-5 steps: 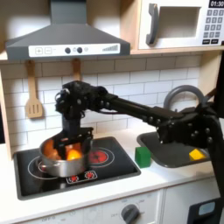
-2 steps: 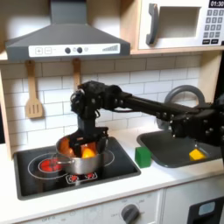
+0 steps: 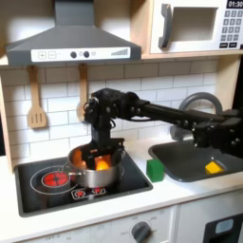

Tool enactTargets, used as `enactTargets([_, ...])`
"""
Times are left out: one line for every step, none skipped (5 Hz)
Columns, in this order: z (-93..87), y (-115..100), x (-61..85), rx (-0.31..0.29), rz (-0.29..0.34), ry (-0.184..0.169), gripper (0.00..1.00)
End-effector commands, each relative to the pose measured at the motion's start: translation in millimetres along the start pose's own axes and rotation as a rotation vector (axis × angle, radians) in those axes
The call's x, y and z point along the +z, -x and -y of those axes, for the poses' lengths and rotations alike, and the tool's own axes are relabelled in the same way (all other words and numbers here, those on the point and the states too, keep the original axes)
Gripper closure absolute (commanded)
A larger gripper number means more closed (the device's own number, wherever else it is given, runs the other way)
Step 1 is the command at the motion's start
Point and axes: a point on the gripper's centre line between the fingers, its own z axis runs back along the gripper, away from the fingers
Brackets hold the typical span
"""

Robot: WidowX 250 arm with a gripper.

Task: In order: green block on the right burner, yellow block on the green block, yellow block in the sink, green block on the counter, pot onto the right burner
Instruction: 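Slide the pot onto the right burner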

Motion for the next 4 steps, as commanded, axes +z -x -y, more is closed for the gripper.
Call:
enactTargets([25.7, 3.2, 3.8, -0.054, 0.015, 0.019, 0.00])
enactTargets([31.5, 3.7, 4.5, -0.061, 0.022, 0.018, 0.00])
enactTargets([32.4, 4.6, 3.9, -0.065, 0.018, 0.013, 0.00])
enactTargets([24.6, -1.8, 13.7, -0.085, 0.037, -0.053, 0.00])
